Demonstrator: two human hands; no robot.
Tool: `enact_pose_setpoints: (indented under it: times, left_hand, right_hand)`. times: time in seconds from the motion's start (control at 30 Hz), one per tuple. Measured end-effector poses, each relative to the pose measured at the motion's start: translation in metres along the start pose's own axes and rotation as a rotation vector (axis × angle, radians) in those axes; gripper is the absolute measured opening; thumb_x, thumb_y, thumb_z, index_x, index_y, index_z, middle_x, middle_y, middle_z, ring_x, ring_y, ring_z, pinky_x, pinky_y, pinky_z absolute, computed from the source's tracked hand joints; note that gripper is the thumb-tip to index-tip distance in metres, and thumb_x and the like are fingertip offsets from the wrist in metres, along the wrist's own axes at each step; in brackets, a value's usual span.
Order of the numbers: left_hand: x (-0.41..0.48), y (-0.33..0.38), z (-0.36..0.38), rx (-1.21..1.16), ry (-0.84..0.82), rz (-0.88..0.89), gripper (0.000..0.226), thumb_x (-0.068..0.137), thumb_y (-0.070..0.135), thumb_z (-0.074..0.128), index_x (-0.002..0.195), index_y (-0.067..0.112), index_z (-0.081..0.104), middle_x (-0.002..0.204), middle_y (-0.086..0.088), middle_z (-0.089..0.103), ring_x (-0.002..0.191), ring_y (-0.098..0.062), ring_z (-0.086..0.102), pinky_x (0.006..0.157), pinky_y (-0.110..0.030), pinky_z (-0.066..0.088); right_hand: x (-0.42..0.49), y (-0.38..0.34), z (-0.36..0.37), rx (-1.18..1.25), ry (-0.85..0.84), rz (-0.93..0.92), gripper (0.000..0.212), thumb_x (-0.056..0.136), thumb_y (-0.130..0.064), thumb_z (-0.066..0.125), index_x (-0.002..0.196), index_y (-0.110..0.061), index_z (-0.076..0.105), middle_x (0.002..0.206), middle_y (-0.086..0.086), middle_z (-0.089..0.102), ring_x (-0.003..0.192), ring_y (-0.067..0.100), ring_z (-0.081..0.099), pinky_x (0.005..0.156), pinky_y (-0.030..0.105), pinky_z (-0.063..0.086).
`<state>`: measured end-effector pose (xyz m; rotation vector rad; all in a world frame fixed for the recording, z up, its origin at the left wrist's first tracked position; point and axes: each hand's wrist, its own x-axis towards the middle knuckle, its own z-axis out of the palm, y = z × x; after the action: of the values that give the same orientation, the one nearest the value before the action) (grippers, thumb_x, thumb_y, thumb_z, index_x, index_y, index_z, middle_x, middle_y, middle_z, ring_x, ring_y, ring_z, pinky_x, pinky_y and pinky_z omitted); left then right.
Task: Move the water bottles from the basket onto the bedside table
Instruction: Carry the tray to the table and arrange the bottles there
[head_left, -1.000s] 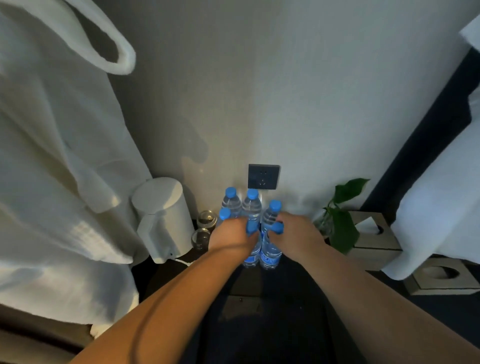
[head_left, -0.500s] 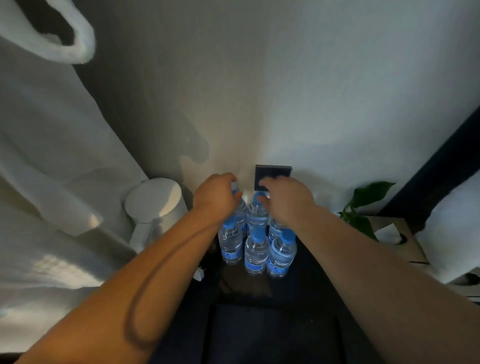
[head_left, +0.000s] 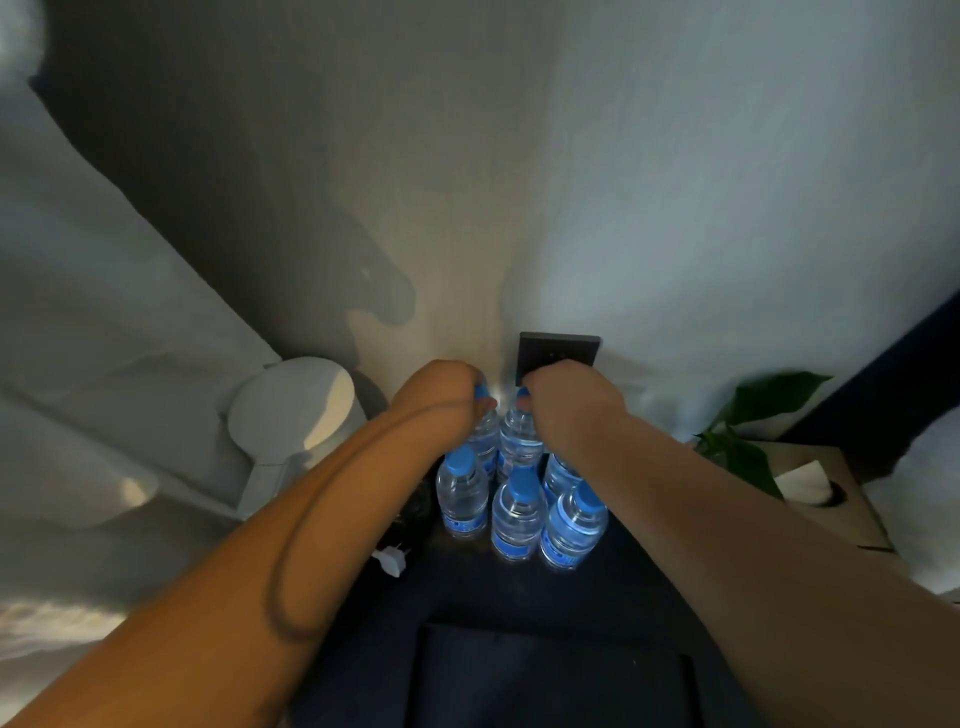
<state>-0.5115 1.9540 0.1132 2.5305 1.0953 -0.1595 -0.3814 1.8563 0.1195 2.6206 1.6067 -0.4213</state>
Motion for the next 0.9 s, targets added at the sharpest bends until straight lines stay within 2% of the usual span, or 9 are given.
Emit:
enact_pose_setpoints:
  times: [0.13, 0.23, 0.37, 0.5, 0.67, 0.8, 0.9]
  left_hand:
    - [-0.005, -0.002, 0.0, -0.014, 0.023, 0.034, 0.036, 0.101, 0.033, 0.059, 0.127, 0.008, 0.067, 0.119, -0.015, 0.069, 0.107, -0.03, 0.063, 0.091, -0.038, 0.051]
    - [-0.005, -0.002, -0.003, -0.023, 0.025, 0.058, 0.034, 0.101, 0.032, 0.06, 0.123, 0.007, 0.068, 0.118, -0.015, 0.069, 0.106, -0.03, 0.063, 0.092, -0.039, 0.051]
    - [-0.005, -0.003, -0.006, 0.003, -0.003, 0.093, 0.027, 0.103, 0.026, 0.058, 0.116, 0.005, 0.068, 0.113, -0.016, 0.068, 0.1, -0.029, 0.062, 0.08, -0.033, 0.046]
    - [0.002, 0.002, -0.01, 0.052, -0.103, 0.096, 0.026, 0.103, 0.014, 0.053, 0.124, 0.003, 0.064, 0.121, -0.018, 0.064, 0.108, -0.029, 0.061, 0.084, -0.031, 0.043]
    - [-0.003, -0.001, -0.014, 0.11, -0.074, 0.158, 0.041, 0.101, 0.011, 0.057, 0.142, 0.012, 0.058, 0.131, -0.016, 0.057, 0.117, -0.031, 0.058, 0.096, -0.034, 0.047]
    - [-0.004, 0.001, -0.009, 0.034, 0.009, 0.073, 0.025, 0.096, 0.02, 0.063, 0.119, 0.01, 0.066, 0.113, -0.012, 0.065, 0.098, -0.027, 0.063, 0.083, -0.038, 0.054]
    - [-0.001, 0.002, -0.006, -0.014, -0.008, 0.008, 0.024, 0.095, 0.025, 0.065, 0.115, 0.012, 0.068, 0.106, -0.012, 0.066, 0.094, -0.027, 0.064, 0.079, -0.035, 0.053]
  right_hand:
    - [0.003, -0.004, 0.004, -0.028, -0.012, 0.001, 0.017, 0.1, -0.022, 0.062, 0.112, -0.014, 0.073, 0.113, 0.008, 0.07, 0.108, 0.03, 0.066, 0.084, 0.038, 0.052]
    - [0.001, -0.005, 0.004, -0.142, -0.012, -0.037, 0.02, 0.098, -0.015, 0.061, 0.114, -0.013, 0.072, 0.114, 0.008, 0.071, 0.108, 0.029, 0.066, 0.077, 0.036, 0.048]
    - [-0.003, -0.008, 0.011, -0.309, 0.033, -0.107, 0.025, 0.094, -0.01, 0.06, 0.117, -0.013, 0.069, 0.113, 0.008, 0.069, 0.108, 0.028, 0.062, 0.073, 0.036, 0.04]
    - [-0.001, -0.007, 0.011, -0.277, 0.03, -0.094, 0.023, 0.094, -0.01, 0.06, 0.114, -0.014, 0.071, 0.109, 0.007, 0.07, 0.104, 0.027, 0.064, 0.072, 0.034, 0.043]
    - [-0.001, -0.003, 0.009, -0.244, 0.033, -0.088, 0.023, 0.094, -0.009, 0.058, 0.113, -0.013, 0.071, 0.11, 0.008, 0.072, 0.104, 0.028, 0.066, 0.072, 0.034, 0.044]
    - [-0.003, -0.005, 0.01, -0.26, 0.046, -0.105, 0.025, 0.093, -0.007, 0.058, 0.116, -0.011, 0.069, 0.114, 0.009, 0.07, 0.108, 0.028, 0.063, 0.077, 0.036, 0.046]
    - [-0.004, -0.006, 0.01, -0.267, 0.054, -0.123, 0.025, 0.093, -0.007, 0.058, 0.115, -0.011, 0.068, 0.113, 0.009, 0.069, 0.107, 0.028, 0.062, 0.076, 0.035, 0.044]
